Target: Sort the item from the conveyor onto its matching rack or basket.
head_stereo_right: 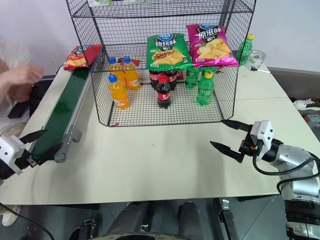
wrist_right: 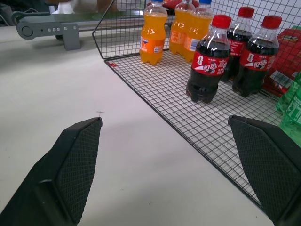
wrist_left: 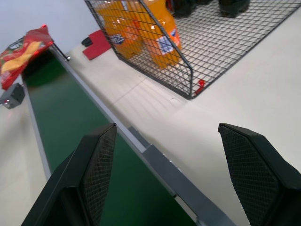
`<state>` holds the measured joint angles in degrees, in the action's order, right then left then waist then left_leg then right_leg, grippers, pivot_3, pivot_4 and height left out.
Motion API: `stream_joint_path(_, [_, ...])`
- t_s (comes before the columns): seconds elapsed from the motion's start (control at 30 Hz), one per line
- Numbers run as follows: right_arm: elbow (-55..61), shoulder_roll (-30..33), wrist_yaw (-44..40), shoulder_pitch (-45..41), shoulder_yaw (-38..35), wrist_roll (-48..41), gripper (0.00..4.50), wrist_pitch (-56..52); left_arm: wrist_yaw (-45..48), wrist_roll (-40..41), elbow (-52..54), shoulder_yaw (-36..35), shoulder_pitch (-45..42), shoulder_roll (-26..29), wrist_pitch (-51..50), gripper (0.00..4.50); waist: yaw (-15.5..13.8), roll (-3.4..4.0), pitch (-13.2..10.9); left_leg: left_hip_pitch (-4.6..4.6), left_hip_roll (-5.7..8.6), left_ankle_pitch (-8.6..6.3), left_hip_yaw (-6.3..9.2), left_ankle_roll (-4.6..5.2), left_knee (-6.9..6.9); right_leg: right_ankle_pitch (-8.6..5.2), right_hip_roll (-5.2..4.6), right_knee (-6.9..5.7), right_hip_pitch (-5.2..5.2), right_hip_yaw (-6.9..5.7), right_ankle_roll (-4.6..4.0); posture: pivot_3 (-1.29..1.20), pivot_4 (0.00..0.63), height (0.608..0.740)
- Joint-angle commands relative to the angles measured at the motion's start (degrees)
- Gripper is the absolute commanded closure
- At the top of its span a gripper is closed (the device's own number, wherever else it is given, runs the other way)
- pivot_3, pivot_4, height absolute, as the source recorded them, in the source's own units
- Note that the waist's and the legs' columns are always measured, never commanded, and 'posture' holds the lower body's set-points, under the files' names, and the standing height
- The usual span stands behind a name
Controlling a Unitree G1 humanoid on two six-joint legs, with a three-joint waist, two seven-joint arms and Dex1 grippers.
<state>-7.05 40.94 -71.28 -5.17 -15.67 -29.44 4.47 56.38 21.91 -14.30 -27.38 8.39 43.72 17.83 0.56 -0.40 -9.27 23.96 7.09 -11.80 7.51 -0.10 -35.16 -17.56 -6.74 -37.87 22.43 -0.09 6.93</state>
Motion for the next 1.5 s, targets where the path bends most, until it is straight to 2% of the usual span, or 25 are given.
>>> stream_joint_path(0.03, [0.69,-0.35,0.1,-1.23,0.05,-0.05,0.0,0.78,-0.01,0.94,2.31,-1.15,0.85,-0.04,0.55,0.9,0.0,0.0,0.0,0.0,0.0,0.0,0.0,0.0,0.01,0.0,0.0,0.0,0.01,0.0,0.0,0.0,0.15,0.74])
stream_joint_path(0.33, [1.2,-0.9,0.66,-1.8,0.86,-0.27,0.0,0.64,-2.11,-0.91,1.89,-1.83,1.78,-0.47,4.59,0.9,-0.01,0.0,0.0,0.01,0.0,0.0,0.0,0.0,0.01,0.0,0.0,0.02,0.01,0.0,0.0,0.0,0.15,0.74])
stream_joint_path(0.53, [4.83,-1.85,1.34,-1.94,1.75,-2.19,0.0,-2.19,-8.45,-8.3,0.07,-3.92,3.53,-0.78,15.98,0.9,0.04,0.0,0.0,0.01,0.0,0.0,0.0,0.0,0.03,0.0,-0.01,0.05,0.01,0.0,0.0,0.0,0.15,0.74])
stream_joint_path(0.57, [6.44,-2.19,1.8,-1.95,2.14,-3.09,0.0,-3.74,-10.86,-11.51,-0.84,-4.34,4.04,-0.5,18.7,0.9,0.06,0.0,-0.01,0.02,-0.01,0.0,0.0,0.0,0.04,0.0,-0.01,0.06,0.01,0.0,0.0,0.0,0.15,0.74])
stream_joint_path(0.67, [13.29,-2.95,2.12,-1.64,5.13,-6.49,0.0,-9.9,-22.87,-29.44,-4.97,-7.39,6.7,1.0,32.06,0.9,0.17,0.01,-0.02,0.07,-0.02,0.0,-0.01,0.0,0.08,0.0,-0.01,0.07,0.06,0.02,-0.01,0.0,0.15,0.74])
stream_joint_path(0.73, [15.88,-3.0,1.84,-1.35,6.82,-8.28,0.0,-13.64,-33.06,-41.24,-6.42,-9.7,8.34,2.14,36.53,0.9,0.01,0.0,-0.02,0.13,-0.03,0.0,-0.01,0.0,0.1,0.0,-0.01,0.11,0.09,0.02,-0.01,0.0,0.15,0.74])
stream_joint_path(0.77, [16.51,-3.28,1.68,-1.25,7.82,-7.97,0.0,-13.95,-36.27,-43.66,-7.41,-10.04,8.78,2.37,37.32,0.9,-0.08,-0.01,-0.03,0.15,-0.03,0.0,-0.02,0.0,0.09,0.0,-0.02,0.13,0.09,0.02,-0.01,0.0,0.15,0.74])
stream_joint_path(0.93, [18.08,-5.25,1.41,-2.06,12.51,-5.88,0.0,-14.44,-54.67,-58.91,-8.09,-9.9,12.22,3.88,36.86,0.9,-1.22,-0.05,-0.01,0.21,0.0,-0.12,-0.02,-0.1,0.07,-0.01,0.0,0.32,0.11,-0.01,-0.01,0.0,0.15,0.74])
stream_joint_path(1.03, [17.47,-6.84,2.08,-3.85,14.38,-4.72,0.0,-14.12,-64.04,-65.29,-7.57,-8.91,14.91,4.14,33.97,0.9,-1.29,-0.06,-0.02,0.21,-0.01,-0.13,-0.01,-0.11,0.07,0.07,0.03,0.32,0.12,-0.03,0.14,0.0,0.15,0.74])
stream_joint_path(1.23, [15.91,-7.31,1.66,-5.16,14.45,-4.34,0.0,-13.9,-73.83,-69.27,-8.1,-3.58,16.3,4.45,30.16,0.9,-1.42,-0.08,0.0,0.2,-0.01,-0.13,0.02,-0.12,0.07,0.09,0.07,0.31,0.11,-0.09,0.18,0.0,0.15,0.74])
stream_joint_path(1.5, [15.69,-7.36,1.45,-5.47,14.29,-3.85,0.0,-13.66,-79.14,-68.81,-10.42,2.56,15.19,6.63,26.6,0.9,-1.25,-0.07,0.0,0.17,-0.03,-0.13,0.01,-0.12,0.07,0.11,0.1,0.28,0.12,-0.1,0.2,0.0,0.15,0.74])
